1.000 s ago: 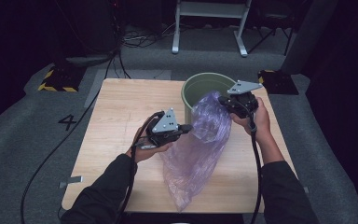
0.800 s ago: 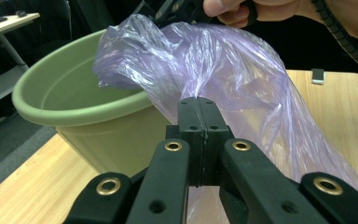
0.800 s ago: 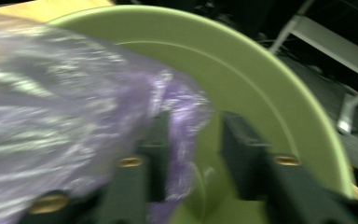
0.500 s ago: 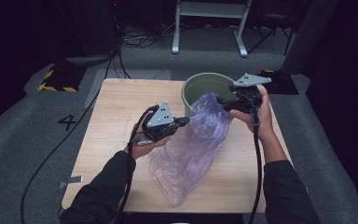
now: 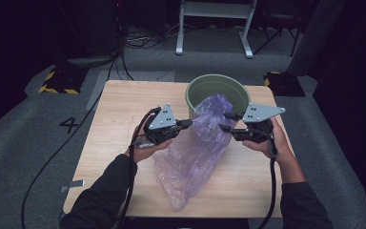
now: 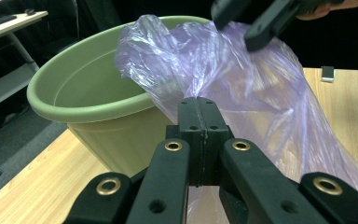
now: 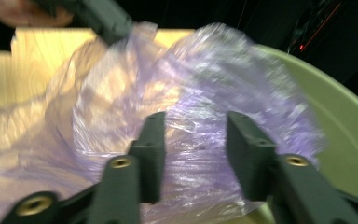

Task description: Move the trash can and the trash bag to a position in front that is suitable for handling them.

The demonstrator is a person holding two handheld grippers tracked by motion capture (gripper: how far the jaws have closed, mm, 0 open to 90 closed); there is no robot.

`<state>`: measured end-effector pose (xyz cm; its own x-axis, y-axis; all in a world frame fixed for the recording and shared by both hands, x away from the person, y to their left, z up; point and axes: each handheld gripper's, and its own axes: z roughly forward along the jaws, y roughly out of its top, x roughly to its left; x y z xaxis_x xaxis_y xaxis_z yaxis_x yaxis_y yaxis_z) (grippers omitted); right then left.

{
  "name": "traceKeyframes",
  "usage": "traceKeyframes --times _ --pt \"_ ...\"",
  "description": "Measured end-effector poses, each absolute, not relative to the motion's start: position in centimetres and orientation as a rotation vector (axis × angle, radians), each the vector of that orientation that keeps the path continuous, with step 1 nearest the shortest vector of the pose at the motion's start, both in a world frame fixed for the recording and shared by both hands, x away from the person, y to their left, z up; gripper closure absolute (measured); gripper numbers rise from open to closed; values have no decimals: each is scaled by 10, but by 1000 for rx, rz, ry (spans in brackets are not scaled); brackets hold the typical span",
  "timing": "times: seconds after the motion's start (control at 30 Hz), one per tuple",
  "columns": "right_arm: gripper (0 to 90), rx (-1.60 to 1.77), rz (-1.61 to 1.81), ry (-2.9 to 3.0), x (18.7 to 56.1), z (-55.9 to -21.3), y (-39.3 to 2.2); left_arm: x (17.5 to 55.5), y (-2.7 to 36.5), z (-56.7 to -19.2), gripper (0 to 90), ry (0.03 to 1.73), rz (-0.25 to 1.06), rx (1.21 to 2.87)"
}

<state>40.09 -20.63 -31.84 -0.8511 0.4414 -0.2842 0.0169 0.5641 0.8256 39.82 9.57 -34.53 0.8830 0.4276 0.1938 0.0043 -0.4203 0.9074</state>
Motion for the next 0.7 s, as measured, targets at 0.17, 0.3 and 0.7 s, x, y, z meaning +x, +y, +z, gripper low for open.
traceKeyframes --times 0.17,0.3,0.7 --pt "855 363 1157 2330 403 -323 -201 397 96 -344 899 314 494 1963" --pt "900 368 1169 2244 404 -324 -202 398 98 -342 899 311 514 1976" --pt "900 646 1276 2142 448 -318 -215 405 100 -333 677 341 492 1975"
